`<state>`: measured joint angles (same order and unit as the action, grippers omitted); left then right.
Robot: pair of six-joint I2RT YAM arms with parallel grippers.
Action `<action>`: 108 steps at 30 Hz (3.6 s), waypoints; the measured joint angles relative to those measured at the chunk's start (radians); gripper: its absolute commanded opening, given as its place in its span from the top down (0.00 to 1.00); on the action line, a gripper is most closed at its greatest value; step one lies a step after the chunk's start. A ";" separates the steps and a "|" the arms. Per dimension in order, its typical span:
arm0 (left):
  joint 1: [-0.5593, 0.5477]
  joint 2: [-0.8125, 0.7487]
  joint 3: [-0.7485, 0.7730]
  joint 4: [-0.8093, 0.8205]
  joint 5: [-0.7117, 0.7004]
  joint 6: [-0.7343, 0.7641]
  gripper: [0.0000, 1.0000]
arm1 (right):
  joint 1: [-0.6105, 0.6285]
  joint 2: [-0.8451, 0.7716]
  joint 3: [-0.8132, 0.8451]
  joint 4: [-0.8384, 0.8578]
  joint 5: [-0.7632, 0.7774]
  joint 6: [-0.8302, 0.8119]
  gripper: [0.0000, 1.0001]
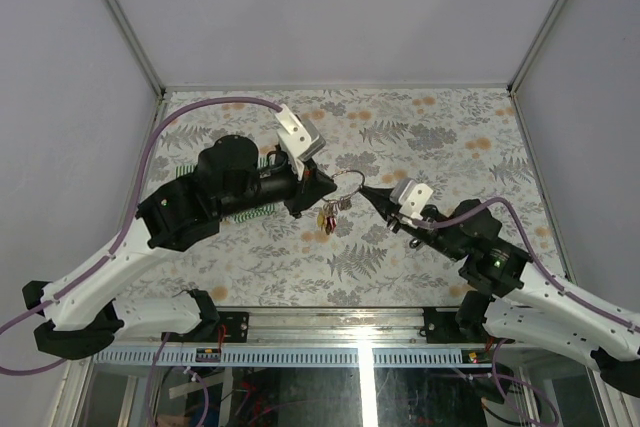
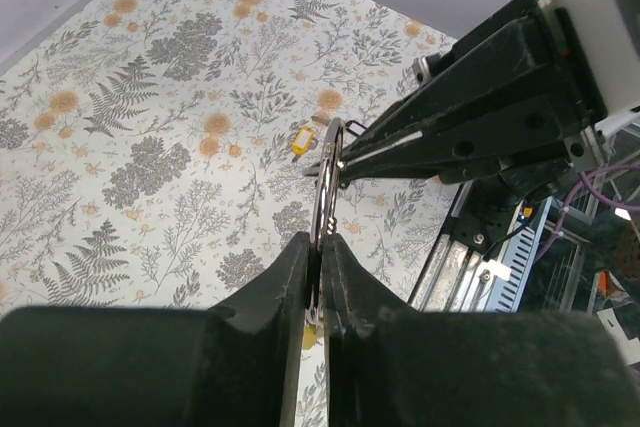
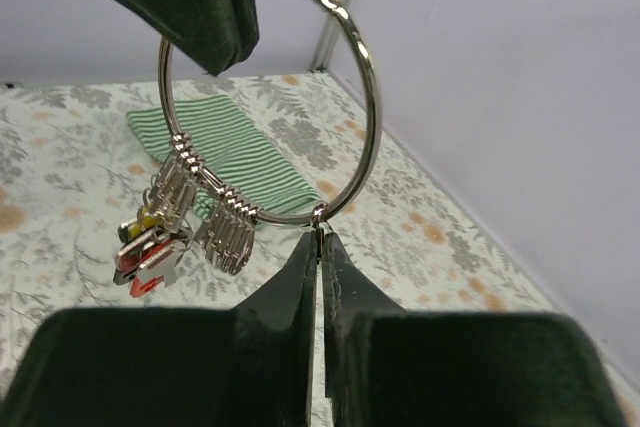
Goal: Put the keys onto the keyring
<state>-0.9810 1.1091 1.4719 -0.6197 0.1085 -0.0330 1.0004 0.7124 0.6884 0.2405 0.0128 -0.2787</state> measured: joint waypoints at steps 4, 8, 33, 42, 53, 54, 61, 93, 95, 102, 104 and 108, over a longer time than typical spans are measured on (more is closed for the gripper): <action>0.000 -0.015 -0.022 0.005 0.001 -0.004 0.82 | 0.000 0.001 0.068 -0.113 0.010 -0.103 1.00; 0.000 -0.026 -0.051 0.033 0.011 -0.015 0.77 | 0.000 0.011 0.142 -0.226 0.013 -0.217 1.00; 0.000 0.042 -0.098 0.134 0.087 -0.022 0.51 | 0.000 0.109 0.364 -0.653 0.001 -0.561 1.00; 0.000 0.119 -0.097 0.149 0.138 -0.004 0.53 | 0.000 0.120 0.371 -0.668 -0.010 -0.571 1.00; 0.000 0.163 -0.092 0.151 0.156 0.013 0.64 | 0.000 0.126 0.371 -0.668 -0.032 -0.570 1.00; 0.000 0.164 -0.092 0.152 0.156 0.013 0.66 | 0.000 0.126 0.371 -0.668 -0.033 -0.570 1.00; 0.001 0.172 -0.081 0.154 0.147 0.020 0.78 | 0.000 0.128 0.371 -0.668 -0.036 -0.560 1.00; 0.000 0.093 -0.194 0.233 0.130 -0.013 1.00 | -0.003 0.039 0.277 -0.475 -0.041 -0.480 0.63; 0.000 0.066 -0.223 0.250 0.130 -0.020 1.00 | -0.003 0.021 0.263 -0.474 -0.040 -0.467 0.62; 0.000 -0.035 -0.311 0.350 0.145 -0.027 1.00 | -0.003 -0.071 0.227 -0.451 -0.015 -0.279 0.54; 0.000 -0.063 -0.336 0.385 0.150 -0.026 1.00 | -0.003 -0.088 0.227 -0.433 0.001 -0.152 0.53; 0.000 -0.087 -0.349 0.418 0.153 -0.021 1.00 | -0.002 -0.090 0.262 -0.434 0.050 0.166 0.48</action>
<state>-0.9806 1.0218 1.1229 -0.2012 0.2619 -0.0544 0.9985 0.6220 0.9501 -0.1936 0.0631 -0.1131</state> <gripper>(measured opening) 0.037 0.485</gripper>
